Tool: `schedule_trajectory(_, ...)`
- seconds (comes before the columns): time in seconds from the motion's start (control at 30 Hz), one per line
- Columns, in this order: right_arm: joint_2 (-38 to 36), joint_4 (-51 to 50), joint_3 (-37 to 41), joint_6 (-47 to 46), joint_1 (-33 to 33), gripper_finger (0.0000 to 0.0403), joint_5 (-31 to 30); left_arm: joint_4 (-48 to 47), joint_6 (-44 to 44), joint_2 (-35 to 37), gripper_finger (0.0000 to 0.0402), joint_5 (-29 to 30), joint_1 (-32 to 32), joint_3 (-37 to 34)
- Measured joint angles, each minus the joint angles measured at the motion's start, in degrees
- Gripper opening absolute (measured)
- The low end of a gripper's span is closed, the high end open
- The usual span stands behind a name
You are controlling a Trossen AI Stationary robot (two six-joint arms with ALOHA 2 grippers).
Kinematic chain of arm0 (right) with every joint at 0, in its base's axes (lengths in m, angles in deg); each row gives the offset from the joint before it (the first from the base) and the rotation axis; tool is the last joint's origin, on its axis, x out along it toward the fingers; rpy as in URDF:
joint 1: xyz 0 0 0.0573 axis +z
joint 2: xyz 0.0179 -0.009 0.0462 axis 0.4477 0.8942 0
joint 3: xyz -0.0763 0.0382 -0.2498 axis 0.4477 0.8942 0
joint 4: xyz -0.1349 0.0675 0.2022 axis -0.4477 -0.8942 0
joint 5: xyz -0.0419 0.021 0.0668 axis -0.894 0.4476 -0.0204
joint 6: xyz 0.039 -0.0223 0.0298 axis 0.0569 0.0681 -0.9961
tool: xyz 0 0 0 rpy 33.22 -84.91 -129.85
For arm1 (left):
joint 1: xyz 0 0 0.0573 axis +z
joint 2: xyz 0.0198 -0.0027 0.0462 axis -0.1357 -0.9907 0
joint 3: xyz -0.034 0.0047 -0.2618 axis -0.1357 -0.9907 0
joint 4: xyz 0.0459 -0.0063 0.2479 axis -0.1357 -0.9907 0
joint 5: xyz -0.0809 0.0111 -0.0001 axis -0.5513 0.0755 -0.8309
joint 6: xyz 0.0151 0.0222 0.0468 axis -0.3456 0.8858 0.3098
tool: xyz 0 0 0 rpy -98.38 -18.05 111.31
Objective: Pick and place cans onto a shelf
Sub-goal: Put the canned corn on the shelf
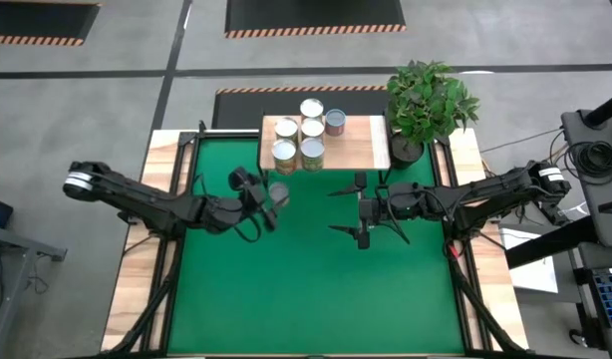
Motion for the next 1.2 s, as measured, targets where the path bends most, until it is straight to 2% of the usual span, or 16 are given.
schedule_trajectory(0.13, 0.0, 0.0, 0.0, 0.2, 0.0, 0.0361, 0.0, -1.9, -0.6, -0.9, 0.0221, -1.6, 0.7, 0.0)
schedule_trajectory(0.37, 0.0, 0.1, 0.0, 1.0, 0.0, 0.0361, 0.0, -2.5, -0.7, -3.4, 0.0030, -1.9, 4.9, 0.0)
schedule_trajectory(0.4, 0.0, 0.1, 0.0, 1.2, 0.0, 0.0361, 0.0, -3.0, -0.7, -3.5, 0.0016, -2.2, 5.8, 0.0)
schedule_trajectory(0.57, 0.0, -0.5, 0.0, 1.2, 0.0, 0.0361, 0.0, -4.5, -0.5, -3.5, 0.0019, -2.4, 9.4, 0.0)
schedule_trajectory(0.7, 0.0, -0.5, 0.0, 1.3, 0.0, 0.0361, 0.0, -4.4, -0.7, -3.7, 0.0003, -2.9, 11.5, 0.0)
schedule_trajectory(0.9, 0.0, -0.5, 0.0, 1.3, 0.0, 0.0361, 0.0, -1.8, -1.0, -3.7, 0.0001, -3.2, 13.0, 0.0)
schedule_trajectory(1.03, 0.0, -0.5, 0.0, 1.7, 0.0, 0.0361, -0.5, 0.8, -1.2, -3.7, 0.0000, -7.4, 13.9, 0.0)
schedule_trajectory(1.2, 0.0, -0.5, 0.0, 1.8, 0.0, 0.0361, -1.5, 3.1, -1.2, -3.7, 0.0000, -7.8, 15.0, 0.0)
